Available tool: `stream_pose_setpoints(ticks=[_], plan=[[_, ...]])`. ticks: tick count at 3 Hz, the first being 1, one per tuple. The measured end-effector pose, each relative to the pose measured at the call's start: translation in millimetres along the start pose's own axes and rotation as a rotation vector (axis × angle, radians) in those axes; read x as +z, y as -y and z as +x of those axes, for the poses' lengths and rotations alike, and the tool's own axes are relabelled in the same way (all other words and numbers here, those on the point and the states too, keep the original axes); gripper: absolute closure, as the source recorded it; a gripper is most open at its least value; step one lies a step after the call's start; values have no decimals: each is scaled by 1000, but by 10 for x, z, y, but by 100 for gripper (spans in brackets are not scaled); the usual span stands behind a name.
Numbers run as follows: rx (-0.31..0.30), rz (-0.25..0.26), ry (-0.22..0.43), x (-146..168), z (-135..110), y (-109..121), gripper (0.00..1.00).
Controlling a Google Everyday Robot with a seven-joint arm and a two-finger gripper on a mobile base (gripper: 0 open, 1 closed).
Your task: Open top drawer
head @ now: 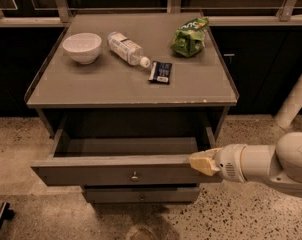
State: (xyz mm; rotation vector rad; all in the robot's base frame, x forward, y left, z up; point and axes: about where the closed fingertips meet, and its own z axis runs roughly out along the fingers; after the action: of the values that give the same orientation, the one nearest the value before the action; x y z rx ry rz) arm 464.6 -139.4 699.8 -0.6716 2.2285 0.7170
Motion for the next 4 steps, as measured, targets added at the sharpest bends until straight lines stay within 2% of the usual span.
stream_pose_setpoints(ticks=[1,2,4], plan=[[-41,101,64,-336,-192,40,100],[-44,108,65,-347,-201,47,82],[-44,107,65,-345,-201,45,36]])
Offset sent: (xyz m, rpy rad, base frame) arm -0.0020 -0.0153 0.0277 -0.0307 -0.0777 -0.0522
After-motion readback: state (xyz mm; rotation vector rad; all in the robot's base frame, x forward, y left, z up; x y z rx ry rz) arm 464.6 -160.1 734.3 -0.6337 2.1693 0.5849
